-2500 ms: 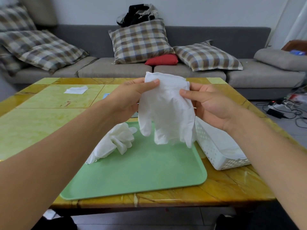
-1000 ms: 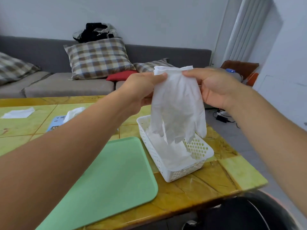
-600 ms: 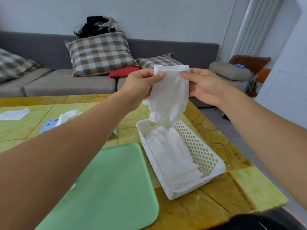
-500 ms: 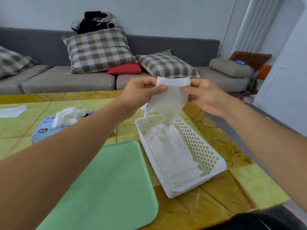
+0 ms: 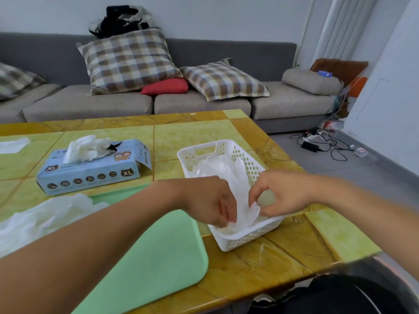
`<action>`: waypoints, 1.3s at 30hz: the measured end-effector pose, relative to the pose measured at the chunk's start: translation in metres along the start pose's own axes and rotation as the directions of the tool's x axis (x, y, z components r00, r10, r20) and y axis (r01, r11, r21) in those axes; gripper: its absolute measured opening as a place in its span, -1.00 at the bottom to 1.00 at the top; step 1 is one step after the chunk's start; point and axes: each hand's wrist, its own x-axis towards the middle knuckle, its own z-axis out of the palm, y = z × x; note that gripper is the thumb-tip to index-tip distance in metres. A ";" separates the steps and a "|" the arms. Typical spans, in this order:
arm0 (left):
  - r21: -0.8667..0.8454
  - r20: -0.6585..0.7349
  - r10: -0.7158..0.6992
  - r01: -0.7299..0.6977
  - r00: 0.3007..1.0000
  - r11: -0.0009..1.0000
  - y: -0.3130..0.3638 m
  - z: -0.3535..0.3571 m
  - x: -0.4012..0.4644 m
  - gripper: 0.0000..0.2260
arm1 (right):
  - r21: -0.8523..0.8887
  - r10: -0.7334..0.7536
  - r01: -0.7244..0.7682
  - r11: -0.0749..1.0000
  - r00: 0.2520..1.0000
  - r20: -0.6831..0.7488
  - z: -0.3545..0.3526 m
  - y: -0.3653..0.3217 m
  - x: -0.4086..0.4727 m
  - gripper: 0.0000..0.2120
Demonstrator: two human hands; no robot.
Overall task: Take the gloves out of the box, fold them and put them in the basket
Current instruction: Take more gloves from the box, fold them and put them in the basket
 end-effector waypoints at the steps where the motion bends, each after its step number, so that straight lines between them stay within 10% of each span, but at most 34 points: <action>1: -0.012 0.051 -0.015 0.016 0.999 1.000 0.004 -0.002 -0.001 -0.76 | -0.016 0.036 -0.034 0.999 0.996 0.079 -0.005 -0.001 -0.001 -0.74; 4: -0.035 0.030 -0.060 0.061 0.998 0.998 0.011 -0.005 -0.001 -0.78 | 0.050 0.090 -0.102 0.994 0.978 0.189 -0.020 -0.004 -0.001 -0.74; 9: 0.147 -0.369 -0.133 0.199 0.920 0.969 -0.005 -0.017 0.007 -0.68 | 0.013 0.013 -0.010 1.000 0.975 -0.220 -0.032 -0.019 0.035 -0.81; 15: 0.385 -0.238 -0.371 0.438 0.898 0.812 -0.023 -0.021 0.024 -0.58 | -0.083 0.170 -0.167 0.982 0.985 0.022 -0.005 -0.025 0.085 -0.15; 24: 0.292 -0.154 -0.489 0.512 0.858 0.808 -0.041 -0.032 0.035 -0.37 | -0.159 0.324 -0.306 0.939 0.940 0.104 0.007 -0.009 0.104 0.50; 27: 0.248 -0.210 -0.474 0.516 0.855 0.820 -0.043 -0.032 0.039 -0.59 | -0.103 0.309 -0.300 0.948 0.948 0.081 0.005 -0.006 0.101 0.51; 33: 0.296 -0.371 -0.360 0.476 0.856 0.828 -0.038 -0.032 0.034 -0.41 | -0.024 0.215 -0.222 0.975 0.962 -0.171 -0.018 -0.018 0.068 0.14; 39: 0.379 -0.127 -0.412 0.428 0.902 0.820 -0.036 -0.014 0.048 -0.56 | -0.135 0.372 -0.350 0.927 0.904 0.212 0.006 -0.015 0.079 0.38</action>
